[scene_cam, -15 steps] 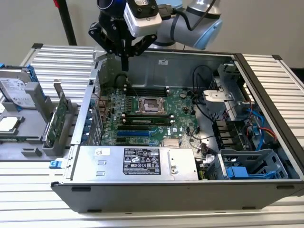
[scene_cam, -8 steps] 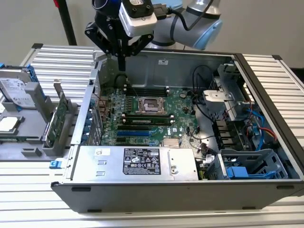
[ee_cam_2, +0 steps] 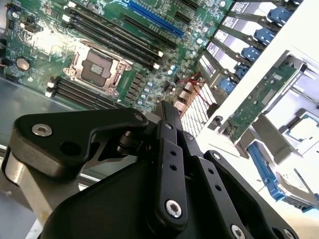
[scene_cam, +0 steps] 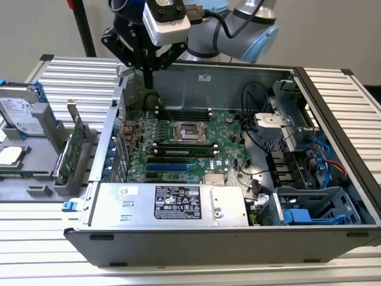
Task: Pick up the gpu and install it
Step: 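Reach for the gpu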
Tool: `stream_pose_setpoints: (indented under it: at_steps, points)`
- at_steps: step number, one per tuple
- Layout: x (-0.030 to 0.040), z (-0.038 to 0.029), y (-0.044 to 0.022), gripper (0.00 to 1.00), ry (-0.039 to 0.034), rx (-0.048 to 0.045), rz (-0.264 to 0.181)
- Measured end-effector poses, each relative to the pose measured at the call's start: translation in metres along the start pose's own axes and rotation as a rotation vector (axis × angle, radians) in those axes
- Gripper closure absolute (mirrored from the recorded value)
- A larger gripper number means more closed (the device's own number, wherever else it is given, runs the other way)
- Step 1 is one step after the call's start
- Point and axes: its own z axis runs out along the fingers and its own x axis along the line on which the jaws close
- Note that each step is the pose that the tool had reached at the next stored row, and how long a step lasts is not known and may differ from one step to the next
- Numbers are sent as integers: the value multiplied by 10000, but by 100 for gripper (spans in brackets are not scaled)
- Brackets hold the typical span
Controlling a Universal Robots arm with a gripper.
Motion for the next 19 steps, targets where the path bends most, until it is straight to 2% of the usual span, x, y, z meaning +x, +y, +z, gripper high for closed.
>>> stream_pose_setpoints:
  at_steps: [19]
  points:
    - [237, -5, -17, 100, 0, 0, 0]
